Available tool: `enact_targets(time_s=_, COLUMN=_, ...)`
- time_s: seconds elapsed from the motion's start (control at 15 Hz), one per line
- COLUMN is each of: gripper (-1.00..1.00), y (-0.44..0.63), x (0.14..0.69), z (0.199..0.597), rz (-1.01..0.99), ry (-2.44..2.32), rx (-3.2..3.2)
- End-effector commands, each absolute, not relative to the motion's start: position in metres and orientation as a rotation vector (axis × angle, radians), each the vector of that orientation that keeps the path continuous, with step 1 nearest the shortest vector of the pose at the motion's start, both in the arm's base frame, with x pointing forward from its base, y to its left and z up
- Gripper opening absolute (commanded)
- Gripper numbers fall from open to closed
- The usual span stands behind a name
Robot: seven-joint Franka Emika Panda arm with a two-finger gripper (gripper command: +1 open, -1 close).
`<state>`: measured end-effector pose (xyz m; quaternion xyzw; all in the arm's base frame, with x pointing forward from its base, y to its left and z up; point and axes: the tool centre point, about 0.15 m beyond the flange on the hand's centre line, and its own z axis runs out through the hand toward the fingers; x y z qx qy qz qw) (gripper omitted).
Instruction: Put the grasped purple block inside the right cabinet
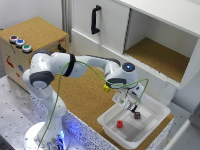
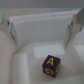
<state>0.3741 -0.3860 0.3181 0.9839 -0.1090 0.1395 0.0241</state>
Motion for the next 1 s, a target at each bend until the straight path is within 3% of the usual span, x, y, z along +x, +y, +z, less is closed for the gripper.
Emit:
enact_targets(time_s=0.0, gripper=1.00, y=-0.425, x=0.424, z=0.270, rz=0.345, ry=-0.563, rx=3.102)
enact_targets(time_s=0.93, gripper=1.00, y=-0.398, x=0.392, z=0.217, rz=0.252, ry=-0.800, rx=3.073)
